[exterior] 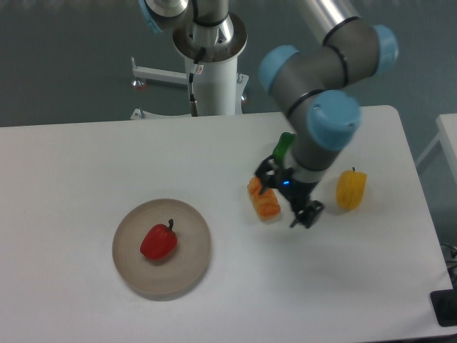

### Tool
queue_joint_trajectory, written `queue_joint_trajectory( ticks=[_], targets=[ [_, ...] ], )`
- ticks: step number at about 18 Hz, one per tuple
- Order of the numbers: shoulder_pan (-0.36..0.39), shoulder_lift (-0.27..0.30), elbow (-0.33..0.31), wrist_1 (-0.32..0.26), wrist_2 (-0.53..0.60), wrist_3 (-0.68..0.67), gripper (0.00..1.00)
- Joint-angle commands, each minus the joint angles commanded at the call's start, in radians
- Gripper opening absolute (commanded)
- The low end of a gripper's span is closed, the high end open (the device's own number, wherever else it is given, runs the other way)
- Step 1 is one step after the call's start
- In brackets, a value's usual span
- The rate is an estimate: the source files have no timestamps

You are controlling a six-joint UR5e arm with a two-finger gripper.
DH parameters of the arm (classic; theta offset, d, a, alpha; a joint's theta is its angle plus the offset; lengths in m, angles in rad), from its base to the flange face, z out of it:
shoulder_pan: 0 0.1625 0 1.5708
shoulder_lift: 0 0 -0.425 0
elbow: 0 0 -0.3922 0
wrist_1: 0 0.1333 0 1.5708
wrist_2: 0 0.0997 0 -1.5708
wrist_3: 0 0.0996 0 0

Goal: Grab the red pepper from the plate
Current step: 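Move the gripper over the wooden plate above the red pepper, then lower the gripper onto the red pepper and close the fingers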

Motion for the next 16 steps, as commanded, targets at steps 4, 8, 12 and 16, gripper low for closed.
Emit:
queue_joint_trajectory(
  ticks=[4, 8, 12, 16],
  targets=[
    [-0.118, -0.015, -0.009, 0.015, 0.002, -0.192, 1.0],
    [-0.175, -0.049, -0.009, 0.015, 0.002, -0.293, 1.0],
    [-0.204, -0.106, 0.001, 0.077, 0.018, -0.34, 1.0],
    [-0.221, -0.136, 0.009, 0.086, 0.037, -0.349, 1.0]
  ],
)
